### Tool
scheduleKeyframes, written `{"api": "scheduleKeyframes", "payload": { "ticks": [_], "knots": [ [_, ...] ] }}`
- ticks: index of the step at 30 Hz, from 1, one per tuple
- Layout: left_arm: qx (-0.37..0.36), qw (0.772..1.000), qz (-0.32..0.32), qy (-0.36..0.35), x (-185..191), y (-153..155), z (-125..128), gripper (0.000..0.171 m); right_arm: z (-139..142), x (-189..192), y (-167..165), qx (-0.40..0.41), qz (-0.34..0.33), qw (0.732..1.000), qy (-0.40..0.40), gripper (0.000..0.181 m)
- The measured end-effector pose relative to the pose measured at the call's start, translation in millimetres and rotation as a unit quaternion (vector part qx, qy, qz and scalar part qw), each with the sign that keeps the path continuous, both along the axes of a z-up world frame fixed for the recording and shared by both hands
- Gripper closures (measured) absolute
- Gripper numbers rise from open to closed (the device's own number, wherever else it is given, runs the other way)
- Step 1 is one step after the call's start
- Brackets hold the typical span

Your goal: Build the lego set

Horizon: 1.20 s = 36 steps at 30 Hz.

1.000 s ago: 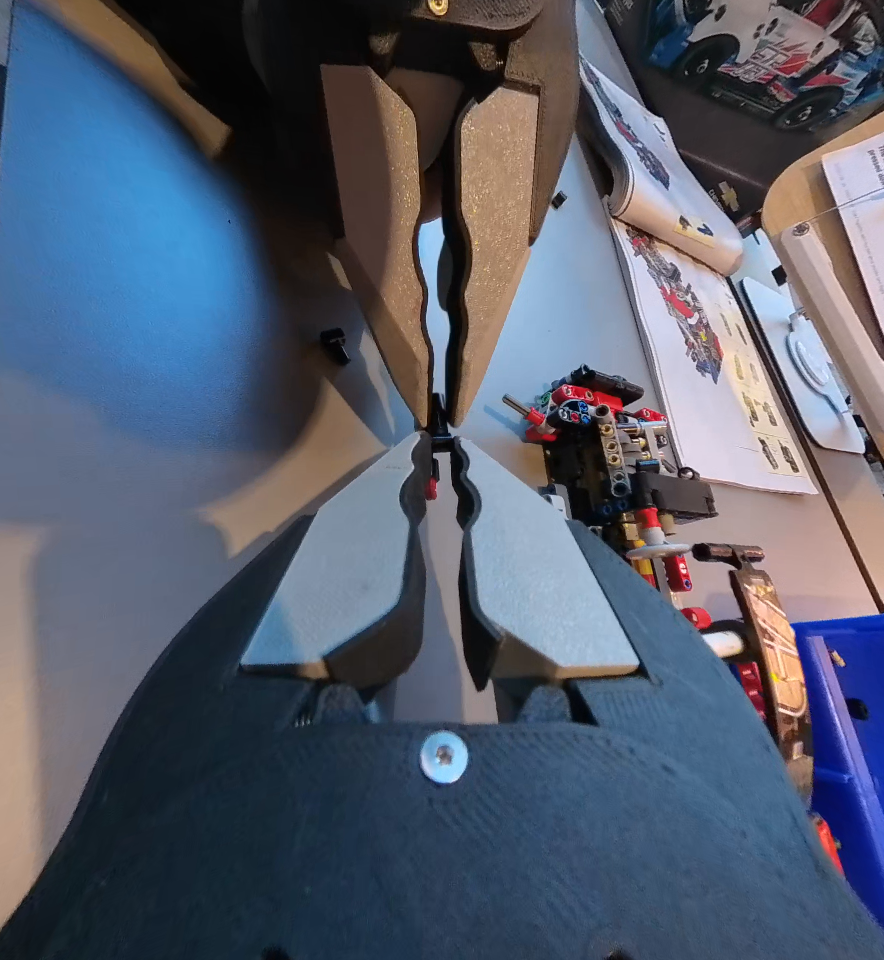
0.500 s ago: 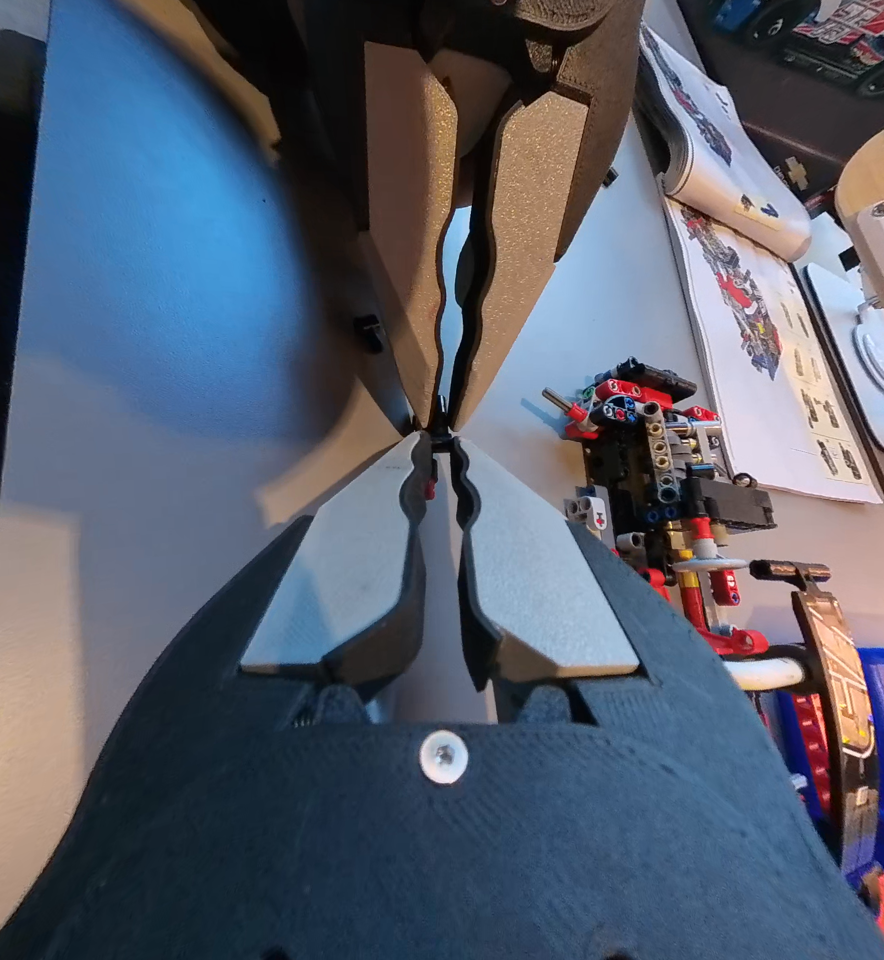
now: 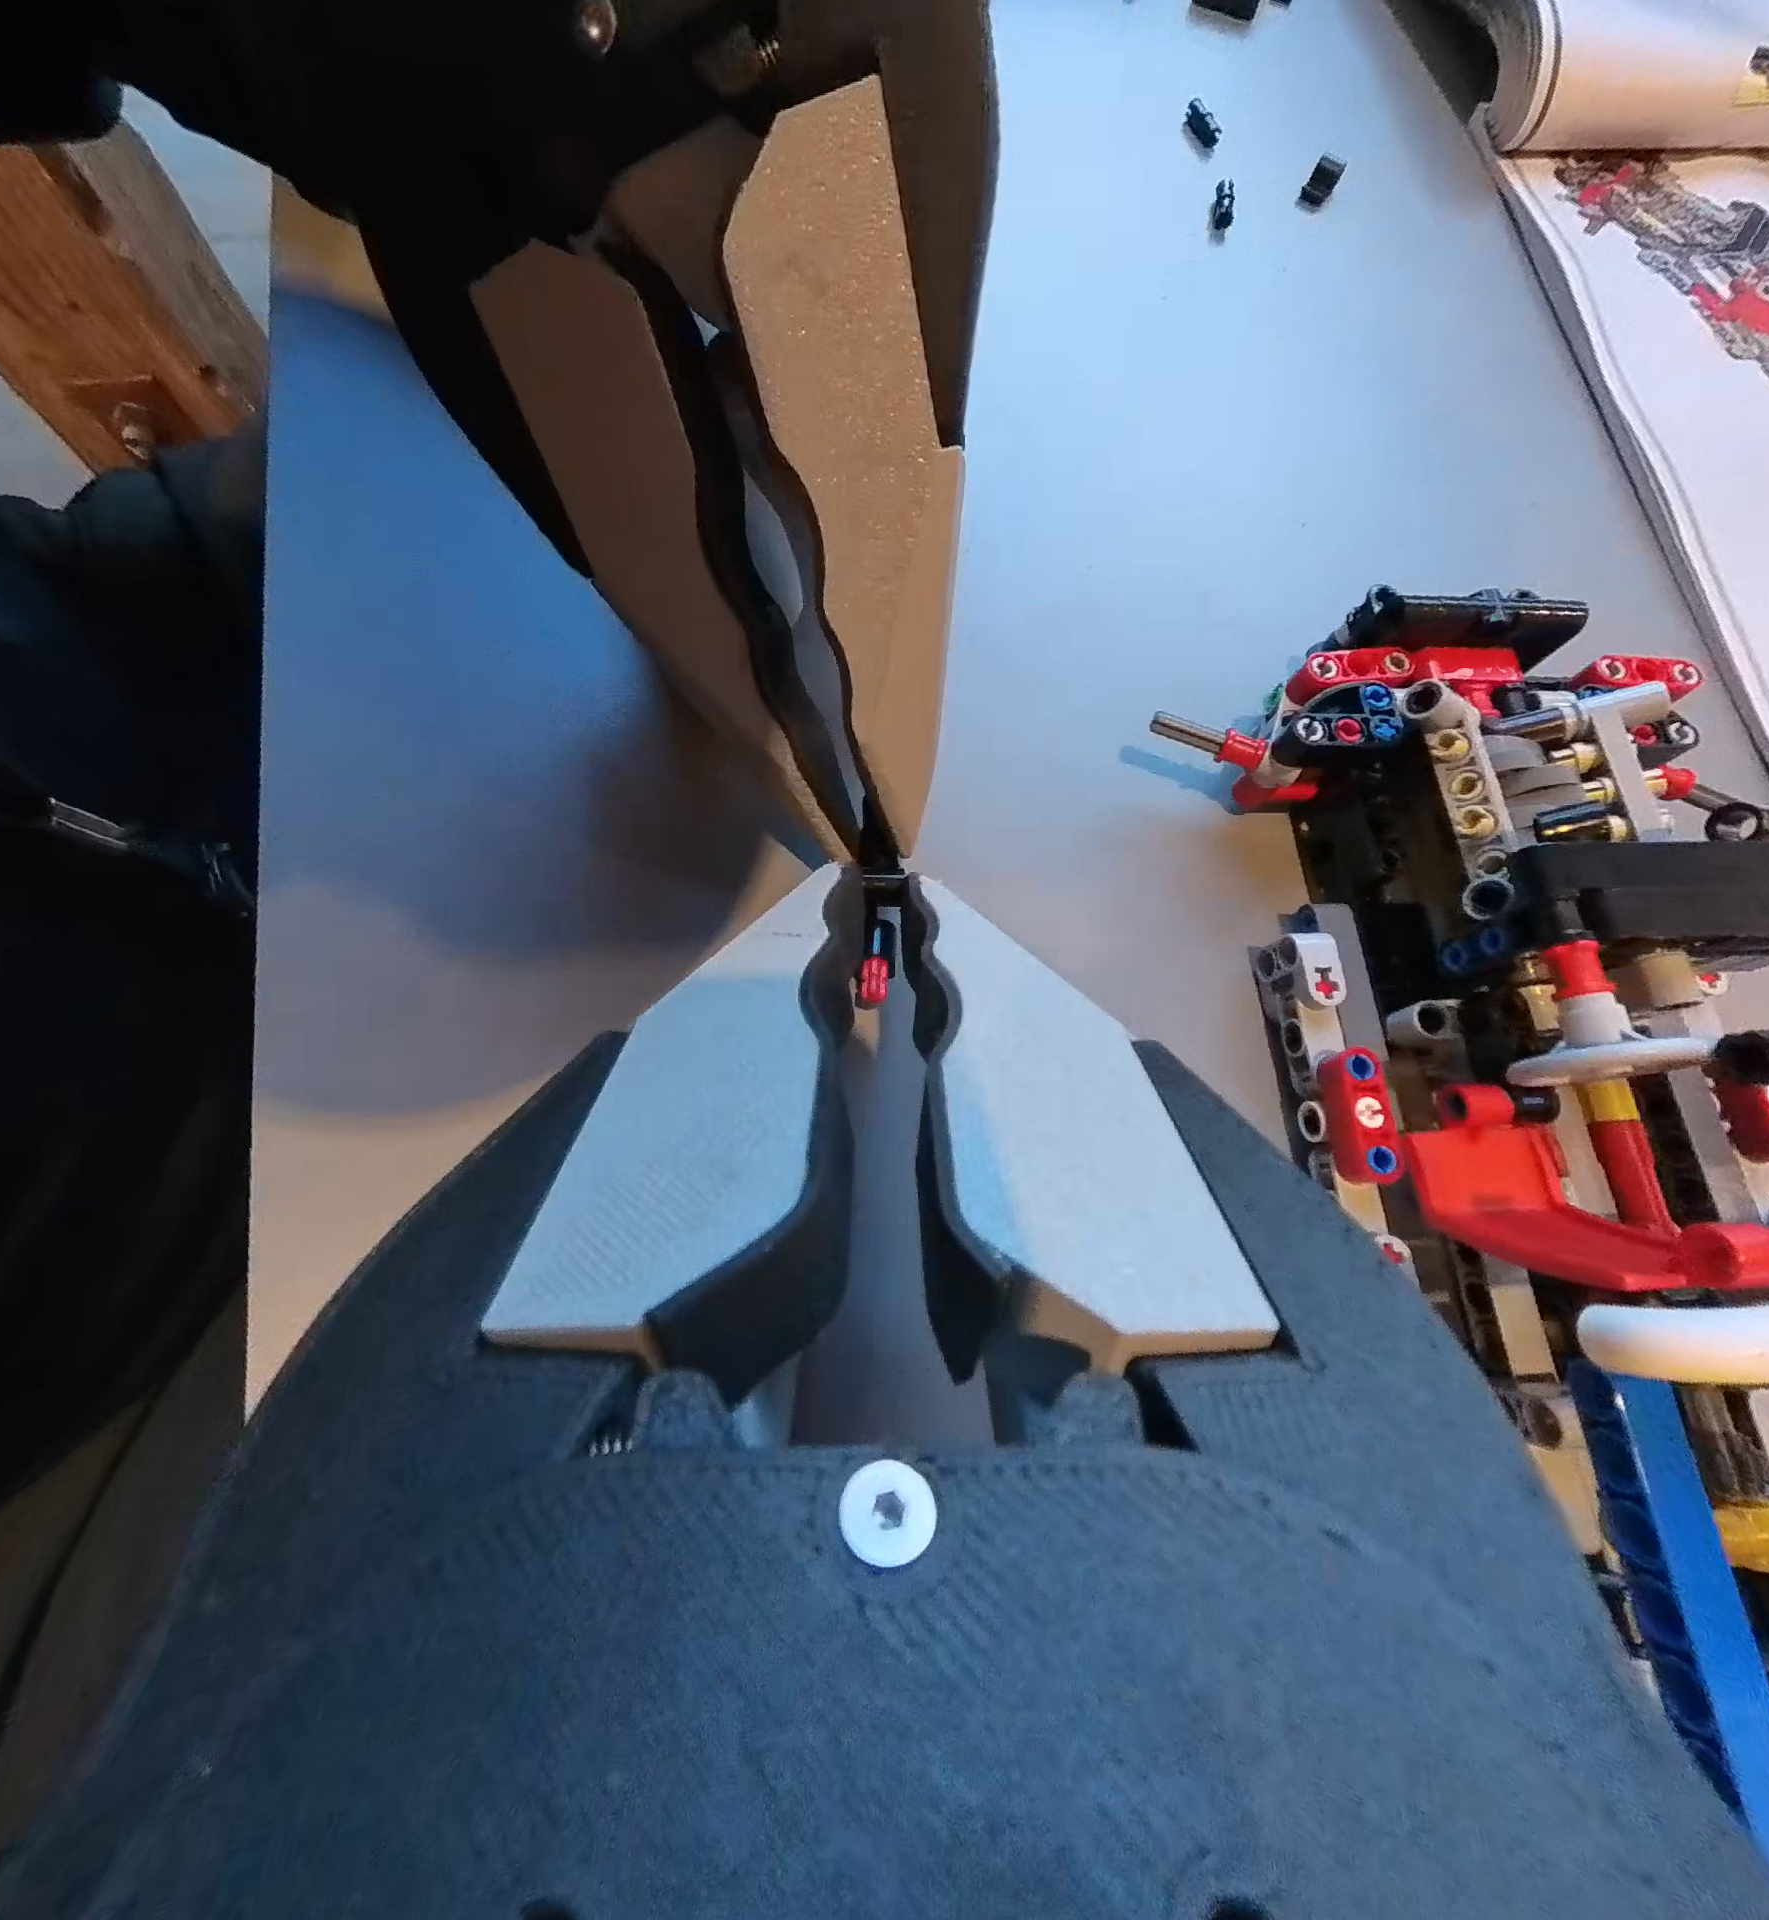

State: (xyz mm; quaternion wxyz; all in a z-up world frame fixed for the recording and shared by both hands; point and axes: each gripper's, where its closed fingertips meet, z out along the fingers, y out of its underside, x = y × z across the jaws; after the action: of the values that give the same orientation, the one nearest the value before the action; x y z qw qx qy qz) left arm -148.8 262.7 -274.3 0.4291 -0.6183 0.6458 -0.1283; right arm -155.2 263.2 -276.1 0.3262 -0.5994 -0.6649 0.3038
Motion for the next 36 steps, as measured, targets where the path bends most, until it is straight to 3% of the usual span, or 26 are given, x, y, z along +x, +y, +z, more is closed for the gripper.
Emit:
{"api": "scheduleKeyframes", "payload": {
  "ticks": [3,9,13,15,18,21,25,28,32,36],
  "knots": [
    [-0.009,1.0,0.0,-0.007,1,0,0,0.169,0,0,0,0.025,0.007,1.0,0.003,0.177],
    [-0.04,0.999,-0.002,-0.023,0,-1,0,0.169,1,0,1,0.163,0.023,0.986,0.007,0.177],
    [-0.029,0.999,-0.009,-0.02,2,-3,0,0.169,1,1,0,0.15,0.027,0.988,0.011,0.176],
    [-0.021,0.999,-0.022,-0.017,4,-7,0,0.169,-1,4,0,0.132,0.025,0.991,0.004,0.16],
    [-0.005,1.0,-0.02,-0.007,4,-8,0,0.169,-1,5,-3,0.128,0.031,0.991,0.002,0.166],
    [0.017,0.999,-0.029,0.005,4,-12,0,0.169,-7,8,-7,0.13,0.039,0.991,-0.016,0.161],
    [-0.049,0.994,-0.092,0.017,7,-47,-10,0.164,-10,16,-12,0.163,0.055,0.984,-0.036,0.163],
    [-0.086,0.991,-0.098,-0.005,3,-51,-3,0.161,-9,22,-9,0.189,0.051,0.979,-0.052,0.162],
    [-0.14,0.988,-0.048,-0.044,-5,-33,6,0.162,-8,27,-13,0.159,0.051,0.985,-0.039,0.158],
    [-0.188,0.982,0.008,-0.026,-2,-24,-6,0.154,-7,18,-14,0.103,0.04,0.994,-0.023,0.144]
  ]
}}
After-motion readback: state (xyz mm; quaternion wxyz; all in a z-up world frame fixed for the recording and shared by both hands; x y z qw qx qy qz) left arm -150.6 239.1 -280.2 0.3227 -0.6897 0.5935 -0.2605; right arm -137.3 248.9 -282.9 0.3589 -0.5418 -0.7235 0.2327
